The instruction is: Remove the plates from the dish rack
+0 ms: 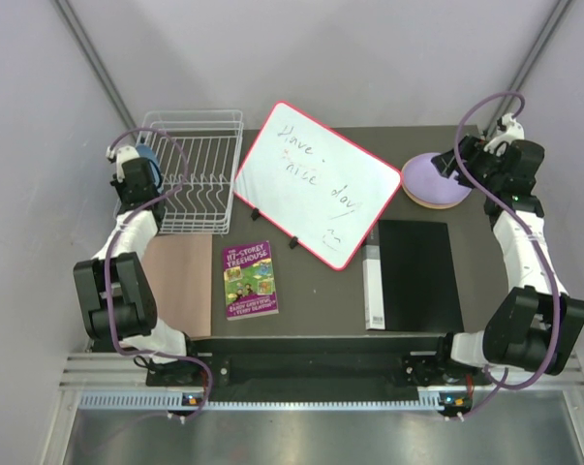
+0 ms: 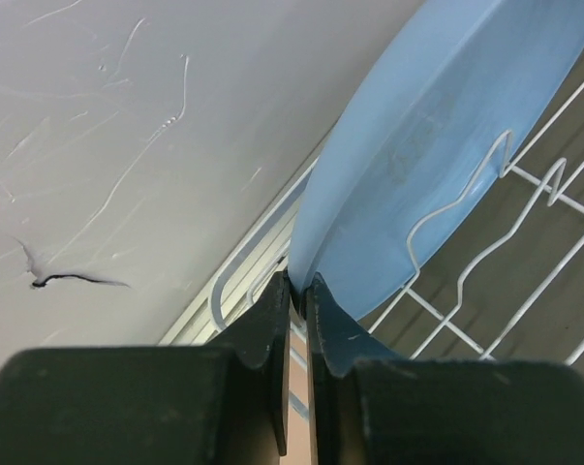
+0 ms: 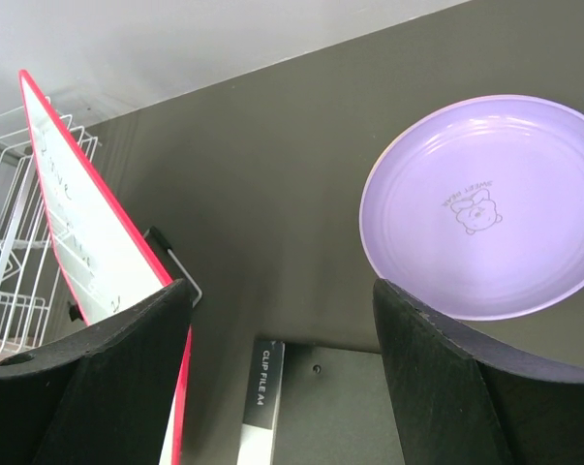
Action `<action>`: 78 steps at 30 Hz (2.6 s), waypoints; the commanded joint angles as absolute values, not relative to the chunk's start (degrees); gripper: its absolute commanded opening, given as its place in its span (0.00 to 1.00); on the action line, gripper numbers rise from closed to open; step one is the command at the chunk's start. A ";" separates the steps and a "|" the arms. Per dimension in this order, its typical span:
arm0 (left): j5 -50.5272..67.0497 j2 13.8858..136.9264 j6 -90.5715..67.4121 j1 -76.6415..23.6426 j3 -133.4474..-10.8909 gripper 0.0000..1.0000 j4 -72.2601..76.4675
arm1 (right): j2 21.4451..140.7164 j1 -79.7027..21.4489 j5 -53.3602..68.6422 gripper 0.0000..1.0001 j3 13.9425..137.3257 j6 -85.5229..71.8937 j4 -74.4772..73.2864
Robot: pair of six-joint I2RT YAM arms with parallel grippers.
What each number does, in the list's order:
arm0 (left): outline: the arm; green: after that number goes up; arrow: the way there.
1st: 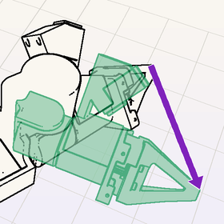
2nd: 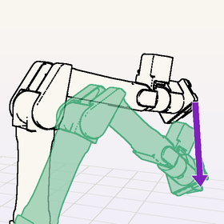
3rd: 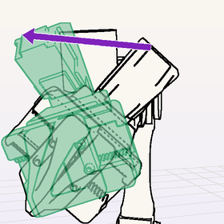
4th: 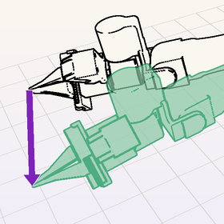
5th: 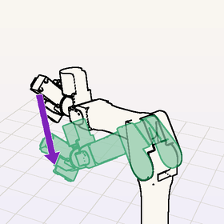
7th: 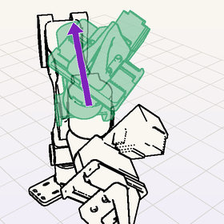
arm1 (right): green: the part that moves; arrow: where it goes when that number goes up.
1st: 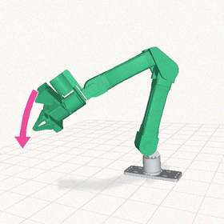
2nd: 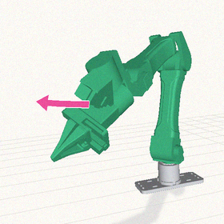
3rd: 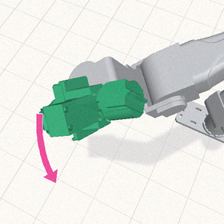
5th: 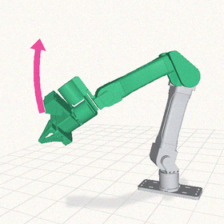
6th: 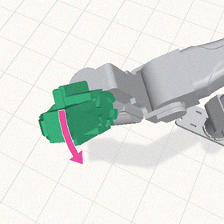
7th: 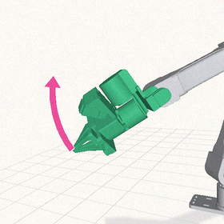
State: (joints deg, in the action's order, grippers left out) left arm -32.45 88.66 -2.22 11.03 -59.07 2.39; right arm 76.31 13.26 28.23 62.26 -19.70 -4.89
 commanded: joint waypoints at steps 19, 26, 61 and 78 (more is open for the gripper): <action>-60.28 83.76 10.10 1.15 -53.97 0.00 22.76 | 76.20 12.74 29.00 0.76 62.31 -20.13 -1.76; -63.19 80.77 14.75 -2.54 -52.03 0.00 28.91 | 75.94 12.66 28.65 0.76 62.75 -19.78 -2.11; -4.74 75.76 -36.74 -23.53 -63.63 0.00 -0.53 | 73.03 -11.94 32.26 0.83 67.85 -25.84 3.52; -5.71 77.52 -35.69 -30.85 -65.92 0.00 1.13 | 81.64 -18.81 24.43 0.62 71.36 -20.48 -3.16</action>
